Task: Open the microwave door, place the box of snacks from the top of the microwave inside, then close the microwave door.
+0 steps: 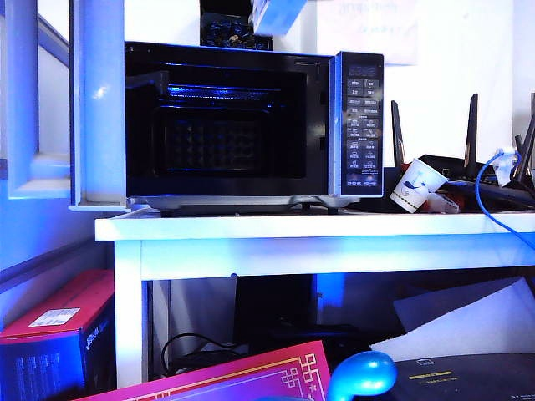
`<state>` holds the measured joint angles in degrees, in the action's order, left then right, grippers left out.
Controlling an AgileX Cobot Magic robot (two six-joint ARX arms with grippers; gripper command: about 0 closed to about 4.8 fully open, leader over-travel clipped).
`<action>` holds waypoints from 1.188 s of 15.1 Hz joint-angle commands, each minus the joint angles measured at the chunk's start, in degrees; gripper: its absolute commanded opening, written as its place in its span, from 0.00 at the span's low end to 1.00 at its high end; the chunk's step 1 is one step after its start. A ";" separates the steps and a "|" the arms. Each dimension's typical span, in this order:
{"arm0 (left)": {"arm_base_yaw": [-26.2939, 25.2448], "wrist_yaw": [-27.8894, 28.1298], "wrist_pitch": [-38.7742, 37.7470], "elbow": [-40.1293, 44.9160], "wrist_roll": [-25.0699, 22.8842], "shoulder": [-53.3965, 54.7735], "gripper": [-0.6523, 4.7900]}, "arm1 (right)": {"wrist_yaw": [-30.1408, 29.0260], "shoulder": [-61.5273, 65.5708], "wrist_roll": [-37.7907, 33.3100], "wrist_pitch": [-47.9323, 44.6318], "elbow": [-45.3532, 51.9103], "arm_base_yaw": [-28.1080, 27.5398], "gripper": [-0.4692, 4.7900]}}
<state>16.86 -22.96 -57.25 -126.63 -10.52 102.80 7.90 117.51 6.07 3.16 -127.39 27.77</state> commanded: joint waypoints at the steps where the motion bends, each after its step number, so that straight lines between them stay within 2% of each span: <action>1: 0.04 -0.20 0.55 -0.28 0.00 -0.46 0.11 | 0.15 -3.45 0.42 0.00 -0.48 0.07 0.58; 13: 0.04 -0.20 0.28 -0.28 -0.07 -0.46 0.11 | -0.59 -19.34 0.39 18.88 -0.46 0.09 0.58; 16: 0.04 -0.20 0.31 -0.28 -0.07 -0.46 0.11 | -5.14 -20.20 0.42 21.00 -0.46 0.09 0.58; 18: 0.04 -0.22 0.31 -0.28 -0.07 -0.46 0.11 | -5.60 -20.20 0.39 21.81 -0.37 0.15 0.58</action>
<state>16.91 -22.96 -57.30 -126.61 -10.52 102.80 2.61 97.89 6.35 26.50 -127.44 27.83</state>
